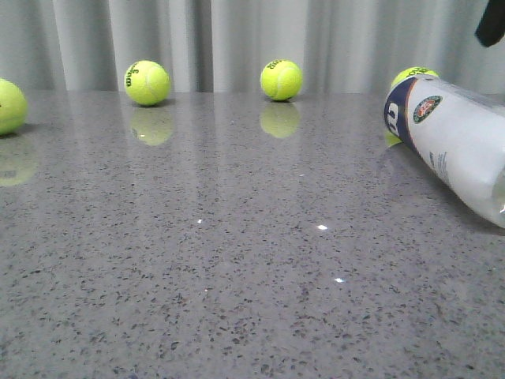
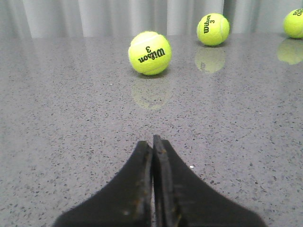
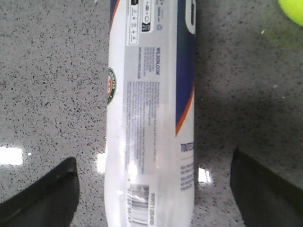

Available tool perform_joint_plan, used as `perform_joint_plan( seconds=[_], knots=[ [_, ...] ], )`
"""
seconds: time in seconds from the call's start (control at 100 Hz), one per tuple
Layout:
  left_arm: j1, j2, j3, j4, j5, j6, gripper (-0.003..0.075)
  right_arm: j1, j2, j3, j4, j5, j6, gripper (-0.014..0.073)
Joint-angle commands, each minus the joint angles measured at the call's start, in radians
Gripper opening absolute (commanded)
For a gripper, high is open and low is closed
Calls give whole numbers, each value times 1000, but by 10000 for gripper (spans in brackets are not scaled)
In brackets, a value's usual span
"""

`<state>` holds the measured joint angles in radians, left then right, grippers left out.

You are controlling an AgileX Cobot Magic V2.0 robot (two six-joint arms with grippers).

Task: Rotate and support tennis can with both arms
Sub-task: 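Lower the right gripper onto the white tennis can and grasp it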

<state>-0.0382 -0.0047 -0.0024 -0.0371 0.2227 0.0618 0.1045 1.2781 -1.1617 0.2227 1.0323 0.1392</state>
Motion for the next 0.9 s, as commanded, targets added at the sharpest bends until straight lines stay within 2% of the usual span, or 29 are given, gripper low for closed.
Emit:
perform_joint_plan(
  seconds=[0.0, 0.27, 0.52, 0.71, 0.78, 0.89],
  knots=[
    [1, -38, 47, -11, -78, -1, -20, 6, 26, -39, 55, -54, 6, 637],
    [1, -38, 47, -11, -78, -1, -20, 6, 151, -39, 72, -103, 6, 637],
    [1, -38, 47, -11, -78, -1, -20, 6, 193, -39, 64, -106, 6, 627],
    [1, -38, 47, -11, -78, -1, -20, 14, 190, -40, 56, -101, 4, 392],
    [1, -38, 47, -11, -78, -1, -20, 29, 185, -47, 47, -97, 0, 356],
    [1, -38, 47, -11, -78, -1, -20, 91, 182, -94, -17, -94, -22, 353]
  ],
)
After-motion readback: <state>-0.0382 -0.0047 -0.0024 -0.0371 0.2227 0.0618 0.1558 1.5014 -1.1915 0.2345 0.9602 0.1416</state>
